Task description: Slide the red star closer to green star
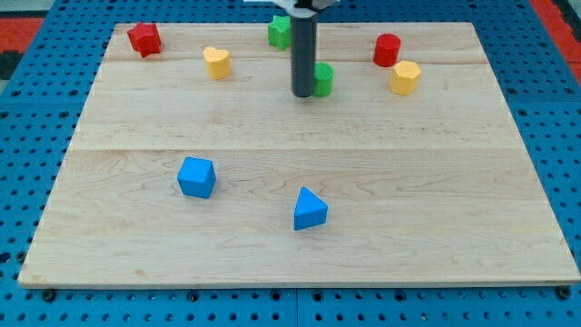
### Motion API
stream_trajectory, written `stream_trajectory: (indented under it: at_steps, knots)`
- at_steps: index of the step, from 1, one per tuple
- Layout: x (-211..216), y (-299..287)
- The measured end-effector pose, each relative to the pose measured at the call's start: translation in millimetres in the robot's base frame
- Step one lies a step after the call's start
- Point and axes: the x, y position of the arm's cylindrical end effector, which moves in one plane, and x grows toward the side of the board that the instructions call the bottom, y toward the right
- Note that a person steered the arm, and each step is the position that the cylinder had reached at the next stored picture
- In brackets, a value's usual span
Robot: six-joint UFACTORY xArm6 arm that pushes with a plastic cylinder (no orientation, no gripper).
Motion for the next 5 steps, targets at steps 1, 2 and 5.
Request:
stream_trajectory:
  at_steps: [1, 2, 5]
  knots:
    - [-30.7, 29.6]
    - [-26.1, 76.9]
    - [-80.3, 61.5]
